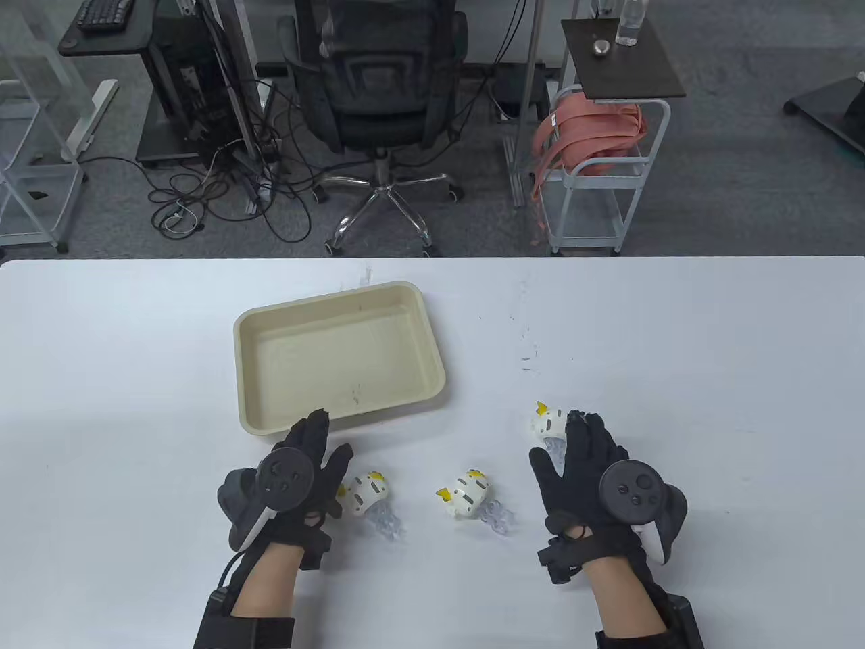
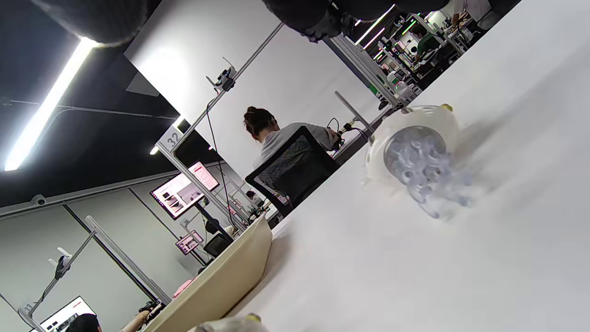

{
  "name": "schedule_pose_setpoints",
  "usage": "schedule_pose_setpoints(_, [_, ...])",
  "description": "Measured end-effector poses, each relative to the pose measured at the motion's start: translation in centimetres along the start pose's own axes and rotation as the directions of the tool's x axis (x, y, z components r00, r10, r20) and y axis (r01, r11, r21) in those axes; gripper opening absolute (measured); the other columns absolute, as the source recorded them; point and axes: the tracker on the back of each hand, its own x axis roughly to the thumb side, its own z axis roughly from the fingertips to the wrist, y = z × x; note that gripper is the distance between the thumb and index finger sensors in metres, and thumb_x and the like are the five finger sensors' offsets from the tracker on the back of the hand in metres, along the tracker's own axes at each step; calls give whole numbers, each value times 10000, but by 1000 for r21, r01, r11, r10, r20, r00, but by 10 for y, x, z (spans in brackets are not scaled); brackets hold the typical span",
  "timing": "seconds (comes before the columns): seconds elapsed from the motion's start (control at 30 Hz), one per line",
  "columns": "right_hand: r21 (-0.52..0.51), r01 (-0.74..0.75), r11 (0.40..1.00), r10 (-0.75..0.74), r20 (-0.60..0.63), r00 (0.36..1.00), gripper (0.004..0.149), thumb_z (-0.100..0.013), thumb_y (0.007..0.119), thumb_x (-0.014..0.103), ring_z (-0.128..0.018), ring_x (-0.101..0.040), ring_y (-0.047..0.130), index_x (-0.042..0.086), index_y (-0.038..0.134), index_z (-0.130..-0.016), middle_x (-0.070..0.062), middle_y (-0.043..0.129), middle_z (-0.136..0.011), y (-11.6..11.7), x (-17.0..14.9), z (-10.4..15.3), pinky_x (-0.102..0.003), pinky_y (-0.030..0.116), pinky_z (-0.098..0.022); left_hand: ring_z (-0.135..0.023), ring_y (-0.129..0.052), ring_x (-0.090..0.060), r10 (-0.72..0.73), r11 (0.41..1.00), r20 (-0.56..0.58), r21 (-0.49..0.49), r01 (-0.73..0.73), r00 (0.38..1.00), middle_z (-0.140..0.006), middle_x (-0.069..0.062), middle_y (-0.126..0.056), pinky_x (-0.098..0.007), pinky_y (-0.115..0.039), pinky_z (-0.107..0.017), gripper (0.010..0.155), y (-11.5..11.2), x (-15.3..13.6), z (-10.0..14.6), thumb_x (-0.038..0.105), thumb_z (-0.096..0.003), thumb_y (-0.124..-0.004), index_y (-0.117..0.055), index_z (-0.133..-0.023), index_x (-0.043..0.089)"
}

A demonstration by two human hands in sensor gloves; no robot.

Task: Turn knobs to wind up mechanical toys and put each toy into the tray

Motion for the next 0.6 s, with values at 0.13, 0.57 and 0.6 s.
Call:
schedule_pose_setpoints(0.13, [19,-13,1000,13,10,1000,987,-473,600,667,-969,-615,297,-53,380,-1110,-375,252,-1139,4,2,0,-736,153,-653,-821,-956,-331,-3,1000,-7,5,3,1000,-1028,-142,-802,-500,-771,-616,694,1,-1,0,599,-484,-744,-670,-1062,222])
schedule_pose_setpoints(0.57, [33,-48,998,47,33,998,990,-472,596,671,-969,-617,290,-54,381,-1111,-379,248,-1138,9,6,3,-736,147,-651,-799,-963,-334,-76,996,30,-48,77,997,-1039,-170,-783,-496,-787,-596,816,2,15,3,696,-443,-761,-612,-1095,229])
schedule_pose_setpoints(0.6, [35,-51,998,50,36,998,989,-472,595,672,-970,-616,290,-52,381,-1111,-377,247,-1139,10,6,3,-736,146,-651,-778,-972,-326,-113,992,37,-53,115,993,-1035,-169,-787,-488,-797,-582,833,3,20,4,712,-433,-761,-611,-1095,229])
